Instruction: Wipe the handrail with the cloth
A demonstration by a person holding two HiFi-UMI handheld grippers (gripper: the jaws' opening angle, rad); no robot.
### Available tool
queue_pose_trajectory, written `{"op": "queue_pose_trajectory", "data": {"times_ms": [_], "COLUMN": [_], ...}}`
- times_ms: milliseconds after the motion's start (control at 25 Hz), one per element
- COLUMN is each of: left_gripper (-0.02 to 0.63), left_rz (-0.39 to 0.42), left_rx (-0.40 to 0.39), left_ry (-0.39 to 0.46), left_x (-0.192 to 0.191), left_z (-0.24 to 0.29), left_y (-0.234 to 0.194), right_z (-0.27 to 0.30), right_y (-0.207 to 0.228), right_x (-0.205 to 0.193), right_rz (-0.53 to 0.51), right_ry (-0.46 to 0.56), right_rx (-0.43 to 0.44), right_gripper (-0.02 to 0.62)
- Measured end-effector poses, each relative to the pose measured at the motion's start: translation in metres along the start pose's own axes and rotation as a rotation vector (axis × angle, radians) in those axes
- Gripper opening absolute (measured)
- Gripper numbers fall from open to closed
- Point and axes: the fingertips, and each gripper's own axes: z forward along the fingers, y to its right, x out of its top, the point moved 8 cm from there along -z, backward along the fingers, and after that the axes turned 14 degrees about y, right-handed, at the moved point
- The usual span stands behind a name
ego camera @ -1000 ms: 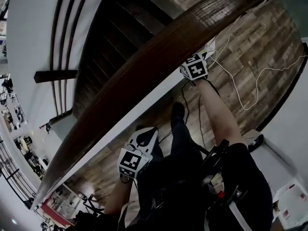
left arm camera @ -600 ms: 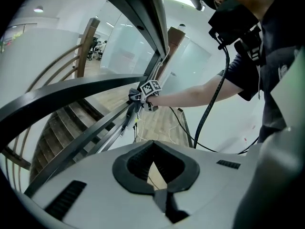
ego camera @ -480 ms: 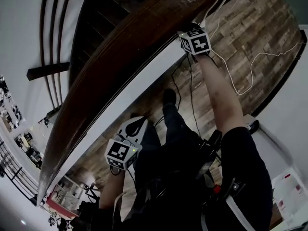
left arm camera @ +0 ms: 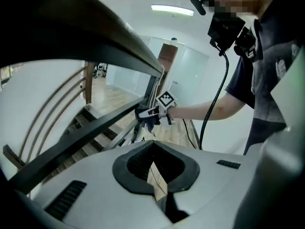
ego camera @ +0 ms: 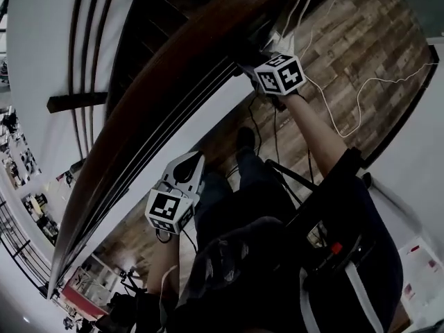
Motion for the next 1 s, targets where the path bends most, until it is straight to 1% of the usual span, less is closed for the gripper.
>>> {"op": "queue_pose_trajectory", "data": {"times_ms": [120,200,320,400,440,480,520,600,720,800,880,1000], "left_gripper": [0.006,0.006,0.006,0.006,0.006,0.006,0.006,0.006,0.006,0.006,0.006,0.006], "left_rz": [0.044,0.073,0.123,0.135,0.142,0.158,0.179,0.215,0.217,0.232,0.229,0.203], "left_rx": [0.023,0.035,0.049,0.081,0.097,0.11,0.121,0.145,0.161,0.155,0.149,0.139], "left_ry": [0.065,0.108,0.205,0.298,0.34,0.377,0.411,0.476,0.545,0.57,0.58,0.596], "left_x": [0.016,0.024,0.038,0.053,0.06,0.065,0.07,0.077,0.075,0.069,0.062,0.049], "left_z": [-0.024,-0.045,-0.086,-0.118,-0.135,-0.151,-0.167,-0.2,-0.262,-0.298,-0.318,-0.335], "left_y": [0.009,0.013,0.018,0.019,0.019,0.018,0.018,0.017,0.015,0.01,0.011,0.026], "right_z": [-0.024,-0.038,-0.056,-0.062,-0.063,-0.063,-0.062,-0.063,-0.072,-0.08,-0.089,-0.108], "right_y": [-0.077,-0.134,-0.222,-0.274,-0.295,-0.314,-0.331,-0.362,-0.421,-0.46,-0.488,-0.512], "right_x": [-0.011,-0.014,-0.005,0.006,0.011,0.015,0.021,0.033,0.048,0.056,0.062,0.059], "right_rz": [-0.006,-0.023,-0.025,0.027,0.058,0.065,0.042,-0.053,-0.165,-0.228,-0.281,-0.297], "right_ry": [-0.082,-0.104,-0.066,-0.015,0.009,0.029,0.044,0.074,0.159,0.222,0.269,0.294], "right_rx": [0.207,0.346,0.559,0.708,0.773,0.818,0.845,0.874,0.928,0.965,1.004,1.033], "right_gripper": [0.067,0.066,0.066,0.066,0.066,0.066,0.066,0.066,0.066,0.066,0.066,0.066]}}
